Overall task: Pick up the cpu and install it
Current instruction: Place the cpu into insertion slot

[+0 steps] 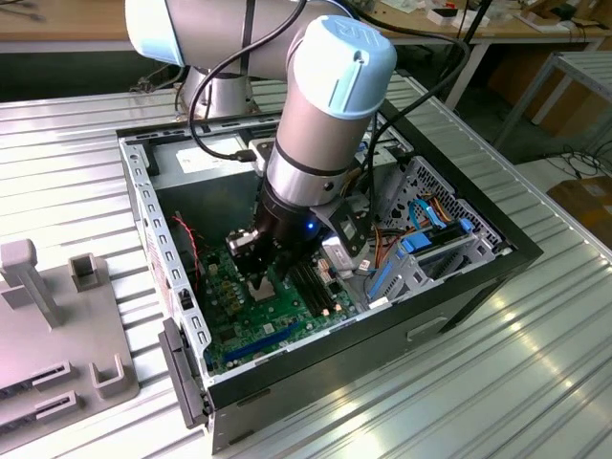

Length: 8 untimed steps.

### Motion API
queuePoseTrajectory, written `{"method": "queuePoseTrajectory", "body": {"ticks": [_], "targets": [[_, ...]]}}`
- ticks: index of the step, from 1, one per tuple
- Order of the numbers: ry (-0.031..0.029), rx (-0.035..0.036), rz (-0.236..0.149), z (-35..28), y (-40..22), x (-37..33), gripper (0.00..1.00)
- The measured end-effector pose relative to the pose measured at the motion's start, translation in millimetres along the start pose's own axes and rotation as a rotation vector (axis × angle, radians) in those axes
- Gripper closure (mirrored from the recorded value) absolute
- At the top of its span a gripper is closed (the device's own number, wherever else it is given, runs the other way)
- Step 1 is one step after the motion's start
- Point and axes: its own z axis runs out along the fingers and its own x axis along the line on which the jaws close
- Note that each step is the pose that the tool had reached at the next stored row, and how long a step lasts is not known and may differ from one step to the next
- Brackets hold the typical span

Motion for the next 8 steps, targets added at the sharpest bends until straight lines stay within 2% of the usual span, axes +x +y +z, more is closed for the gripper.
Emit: {"method": "queuePoseTrajectory", "body": {"ticks": [2,3,4,5,8], "targets": [[0.0001,0.0002,0.000,0.0,-0.1,1.3,0.67],[-0.0001,0.0004,0.000,0.1,-0.1,3.7,0.67],[-0.0004,0.0002,0.000,0.2,0.0,4.7,0.78],[-0.0004,0.0003,0.000,0.2,0.0,4.7,0.85],[-0.0004,0.0002,0.000,0.3,0.0,4.8,0.89]]}}
